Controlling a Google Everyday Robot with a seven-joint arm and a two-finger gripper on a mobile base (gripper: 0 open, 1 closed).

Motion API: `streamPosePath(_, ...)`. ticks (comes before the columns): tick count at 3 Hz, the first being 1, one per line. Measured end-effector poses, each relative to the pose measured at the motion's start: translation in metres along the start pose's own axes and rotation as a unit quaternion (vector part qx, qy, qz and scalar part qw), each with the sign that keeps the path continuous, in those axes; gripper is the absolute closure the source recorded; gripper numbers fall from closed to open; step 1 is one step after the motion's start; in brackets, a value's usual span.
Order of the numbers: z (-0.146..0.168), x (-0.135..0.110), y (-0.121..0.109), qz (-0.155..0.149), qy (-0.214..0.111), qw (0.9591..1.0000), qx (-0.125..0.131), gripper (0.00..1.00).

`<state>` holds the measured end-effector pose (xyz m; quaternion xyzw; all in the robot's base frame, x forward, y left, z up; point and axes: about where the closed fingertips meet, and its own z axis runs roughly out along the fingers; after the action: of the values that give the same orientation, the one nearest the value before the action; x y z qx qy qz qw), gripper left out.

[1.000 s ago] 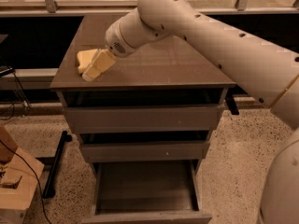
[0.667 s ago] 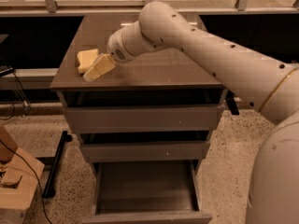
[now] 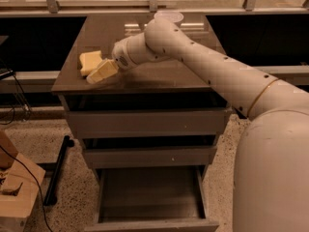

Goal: Place sponge into bottom drawer

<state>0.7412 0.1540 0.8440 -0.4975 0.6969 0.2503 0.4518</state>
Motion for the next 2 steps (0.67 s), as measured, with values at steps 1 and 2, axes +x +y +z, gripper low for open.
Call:
streamPosePath(1,0.016,0.005,-0.009,0.022,-0.014,0.9997,0.003,0.00)
streamPosePath(2,0.034,0.002,-0.010,0.030,-0.022,0.9993,-0.009,0.19)
